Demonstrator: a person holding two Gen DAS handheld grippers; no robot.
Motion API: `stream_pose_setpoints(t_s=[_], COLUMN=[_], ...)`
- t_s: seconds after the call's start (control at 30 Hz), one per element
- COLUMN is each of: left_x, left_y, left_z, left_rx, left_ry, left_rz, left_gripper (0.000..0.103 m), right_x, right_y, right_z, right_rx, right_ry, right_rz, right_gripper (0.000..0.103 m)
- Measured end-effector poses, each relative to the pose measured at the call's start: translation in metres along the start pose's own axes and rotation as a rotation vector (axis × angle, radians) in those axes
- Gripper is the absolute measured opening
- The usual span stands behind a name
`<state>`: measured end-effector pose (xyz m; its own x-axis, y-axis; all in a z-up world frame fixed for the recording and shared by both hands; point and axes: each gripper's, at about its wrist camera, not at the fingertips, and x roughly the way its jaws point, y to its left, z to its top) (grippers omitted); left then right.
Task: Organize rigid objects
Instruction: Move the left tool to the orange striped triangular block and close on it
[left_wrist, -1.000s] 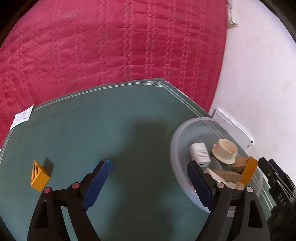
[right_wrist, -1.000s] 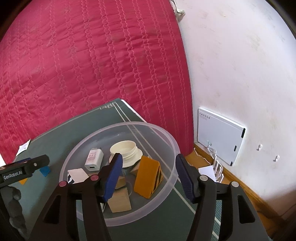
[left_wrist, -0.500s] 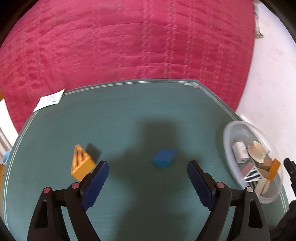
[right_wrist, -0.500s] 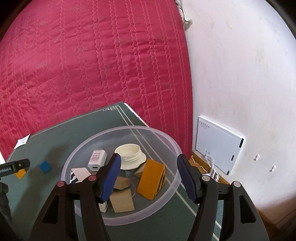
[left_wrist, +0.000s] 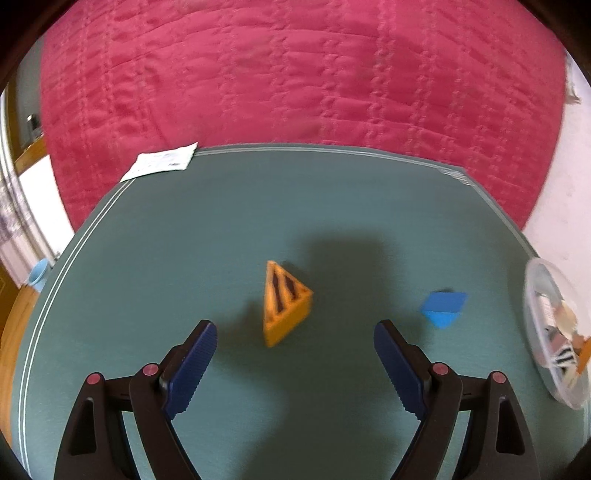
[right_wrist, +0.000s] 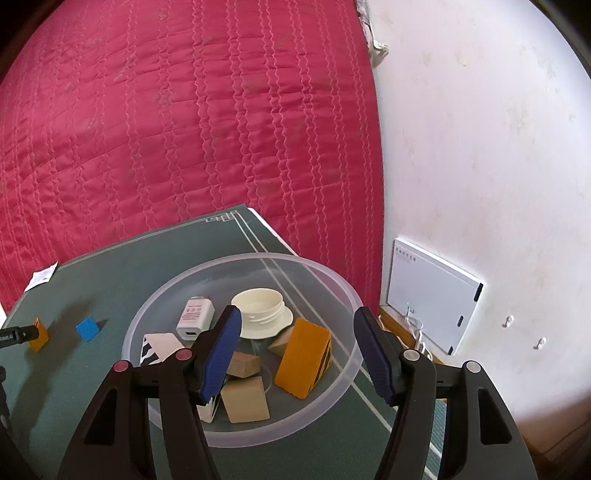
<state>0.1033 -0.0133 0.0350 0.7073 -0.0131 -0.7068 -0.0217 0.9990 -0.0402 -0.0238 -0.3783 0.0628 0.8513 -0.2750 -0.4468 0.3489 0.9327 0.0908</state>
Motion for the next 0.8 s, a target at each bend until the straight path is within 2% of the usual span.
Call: stream_pose_setpoints(t_s=[0.27, 0.33, 0.5, 0.67, 0.8], left_x=[0.025, 0.030, 0.040, 0.043, 0.043], left_y=[0.005, 0.004, 0.004, 0.006, 0.005], left_z=[0.008, 0.011, 0.014, 0.013, 0.013], left_rx=[-0.026, -0.023, -0.024, -0.030, -0.017], left_ry=[0.040, 0.041, 0.062, 0.064, 0.053], left_rz=[0.044, 0.054, 0.055, 0.048, 0.045], left_gripper=[0.089, 0.086, 0.067, 0.061, 0.047], right_x=[-0.005, -0.005, -0.009, -0.010, -0.011], right_y=[0.006, 0.009, 0.015, 0.021, 0.026], right_z=[-0.001, -0.002, -0.005, -0.006, -0.008], right_rx=[-0.034, -0.042, -0.065, -0.090, -0.110], right_ry=[-0.005, -0.006, -0.011, -0.008, -0.006], right_rz=[0.013, 0.017, 0.025, 0.037, 0.045], right_gripper=[0.065, 0.065, 0.065, 0.065, 0.065])
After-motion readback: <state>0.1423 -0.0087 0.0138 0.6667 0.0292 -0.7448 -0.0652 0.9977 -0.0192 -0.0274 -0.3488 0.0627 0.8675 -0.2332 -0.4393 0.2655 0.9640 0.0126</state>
